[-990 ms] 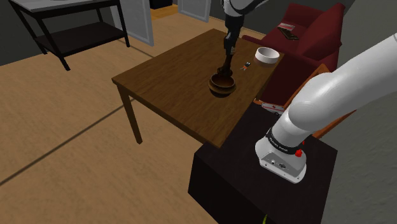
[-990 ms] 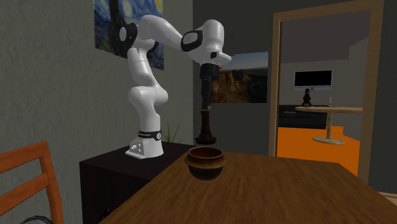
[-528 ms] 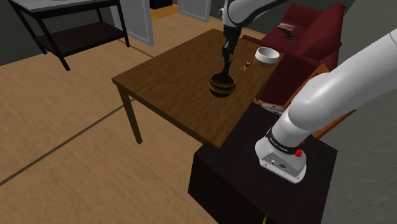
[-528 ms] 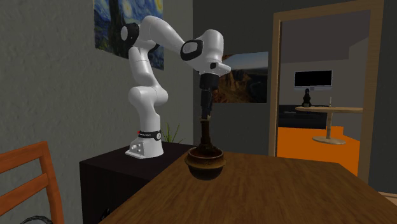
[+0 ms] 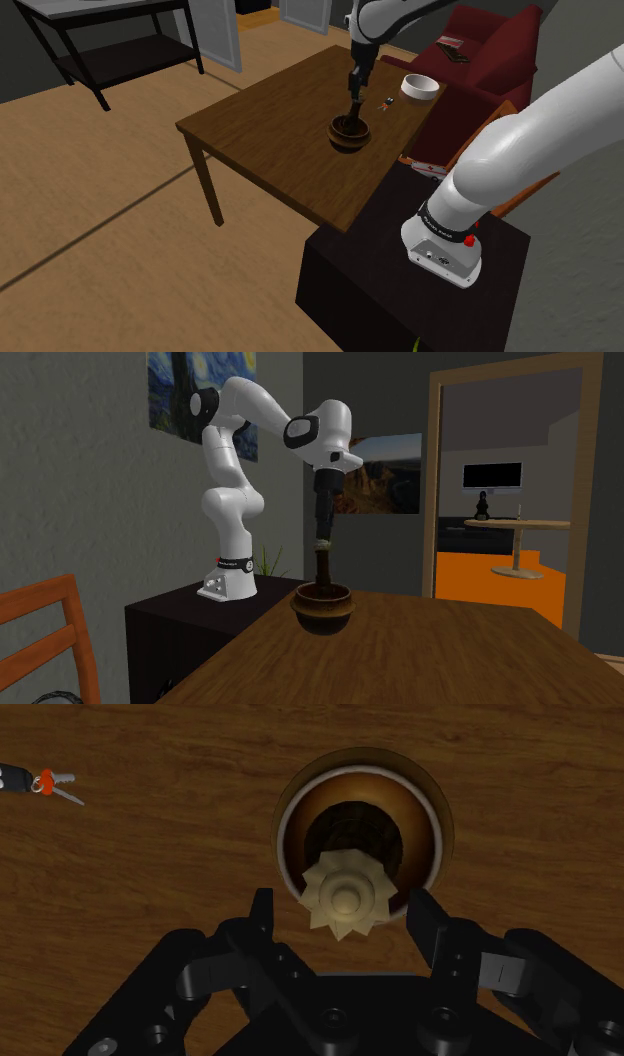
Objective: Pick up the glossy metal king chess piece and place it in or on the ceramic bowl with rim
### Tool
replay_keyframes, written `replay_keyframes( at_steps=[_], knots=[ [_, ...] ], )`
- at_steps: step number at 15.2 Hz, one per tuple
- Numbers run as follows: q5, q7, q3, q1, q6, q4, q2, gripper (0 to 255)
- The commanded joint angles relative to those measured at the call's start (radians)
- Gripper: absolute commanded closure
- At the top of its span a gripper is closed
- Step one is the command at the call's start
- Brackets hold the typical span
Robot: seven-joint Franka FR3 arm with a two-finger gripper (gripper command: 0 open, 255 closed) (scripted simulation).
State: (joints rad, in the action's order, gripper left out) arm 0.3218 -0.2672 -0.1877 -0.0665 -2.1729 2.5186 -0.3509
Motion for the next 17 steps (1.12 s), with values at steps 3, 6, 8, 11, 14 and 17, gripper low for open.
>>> replay_keyframes(
  at_steps=[3, 6, 8, 11, 14, 17],
  knots=[
    [0.000, 0.000, 0.000, 0.000, 0.000, 0.000, 0.000, 0],
    [-0.007, -0.002, 0.006, 0.004, 0.037, -0.019, -0.018, 0],
    [-0.020, -0.006, 0.019, 0.012, 0.111, -0.062, -0.047, 0],
    [-0.025, -0.008, 0.025, 0.015, 0.139, -0.080, -0.057, 0],
    [-0.025, -0.008, 0.025, 0.015, 0.139, -0.080, -0.057, 0],
    [-0.025, -0.008, 0.025, 0.015, 0.139, -0.080, -0.057, 0]
  ],
)
